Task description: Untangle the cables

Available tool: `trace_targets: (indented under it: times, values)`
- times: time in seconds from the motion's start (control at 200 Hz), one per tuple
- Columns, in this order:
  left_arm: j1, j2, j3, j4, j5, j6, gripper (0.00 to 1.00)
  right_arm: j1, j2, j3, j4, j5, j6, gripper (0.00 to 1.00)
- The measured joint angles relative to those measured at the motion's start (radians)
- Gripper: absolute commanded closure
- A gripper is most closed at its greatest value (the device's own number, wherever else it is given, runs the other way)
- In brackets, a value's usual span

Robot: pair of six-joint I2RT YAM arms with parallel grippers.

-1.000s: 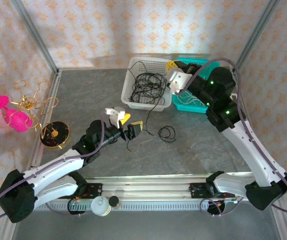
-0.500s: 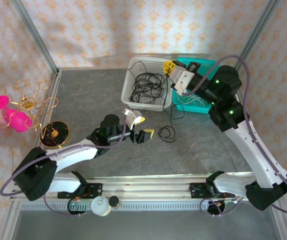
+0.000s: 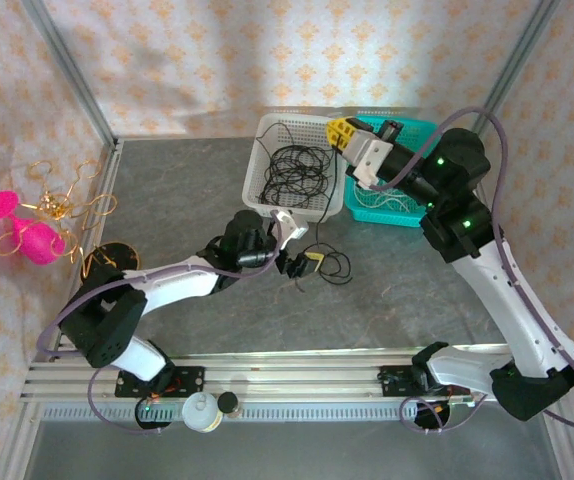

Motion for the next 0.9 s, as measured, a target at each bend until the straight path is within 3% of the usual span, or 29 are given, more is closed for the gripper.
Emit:
trace_targets:
  times: [0.05,0.175,0.4,0.711,0.901]
  values:
    - [-0.016,0.002,-0.007,-0.006,-0.002,0.002,0.69,0.000,0.002,0.012,0.000,-0.003,0.002,1.00]
    - [-0.059,0.019,-0.008,-0.006,-0.006,0.014,1.00,0.000,0.002,0.031,0.004,-0.013,0.004,1.00]
    - [-0.071,0.088,0.009,0.018,-0.096,0.015,1.00,0.000,0.006,0.043,0.003,-0.006,0.013,1.00]
    - [-0.044,0.056,-0.142,0.094,-0.225,-0.009,1.00,-0.034,0.083,0.206,0.011,0.224,-0.098,1.00]
    - [-0.045,-0.049,-0.265,0.165,-0.249,-0.044,1.00,-0.102,0.179,0.303,0.001,0.290,-0.188,1.00]
